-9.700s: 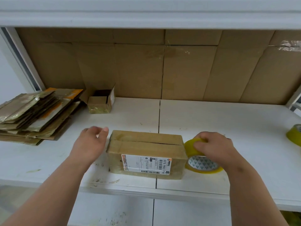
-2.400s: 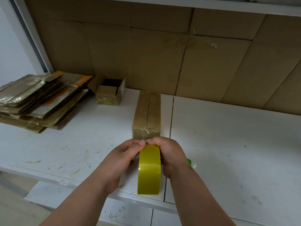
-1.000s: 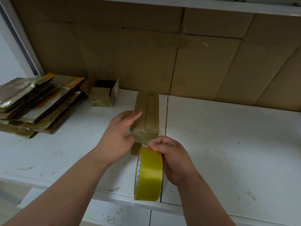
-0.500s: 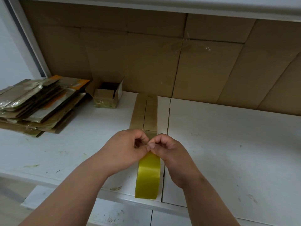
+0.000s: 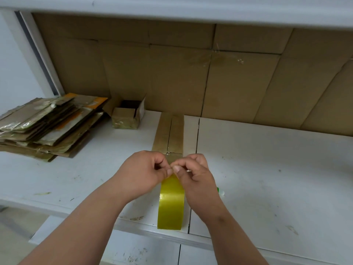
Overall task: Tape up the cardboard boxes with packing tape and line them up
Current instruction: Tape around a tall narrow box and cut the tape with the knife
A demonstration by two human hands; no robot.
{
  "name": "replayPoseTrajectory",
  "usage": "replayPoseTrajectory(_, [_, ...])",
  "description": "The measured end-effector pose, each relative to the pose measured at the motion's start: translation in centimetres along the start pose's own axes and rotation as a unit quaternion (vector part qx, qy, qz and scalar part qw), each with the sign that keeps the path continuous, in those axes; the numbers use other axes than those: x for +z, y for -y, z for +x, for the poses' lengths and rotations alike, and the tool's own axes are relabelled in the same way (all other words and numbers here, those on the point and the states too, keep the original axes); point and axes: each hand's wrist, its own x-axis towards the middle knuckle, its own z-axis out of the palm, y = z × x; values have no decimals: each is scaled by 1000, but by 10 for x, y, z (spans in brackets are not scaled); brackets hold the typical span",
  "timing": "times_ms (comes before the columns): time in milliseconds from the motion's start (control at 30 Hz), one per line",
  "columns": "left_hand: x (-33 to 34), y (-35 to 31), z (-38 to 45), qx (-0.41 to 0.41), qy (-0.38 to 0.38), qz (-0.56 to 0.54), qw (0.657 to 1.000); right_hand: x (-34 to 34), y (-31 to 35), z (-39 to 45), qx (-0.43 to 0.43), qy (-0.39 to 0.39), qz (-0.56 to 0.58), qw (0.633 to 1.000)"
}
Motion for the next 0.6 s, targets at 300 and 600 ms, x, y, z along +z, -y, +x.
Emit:
replayPoseTrajectory(300, [2,0,-11,-87,-217,10,972,-15,-3,-18,119,128,109,979])
replayPoseTrajectory(600, [1,0,-16,-136,-256,-226,930,-29,3,-16,54,155,48,985])
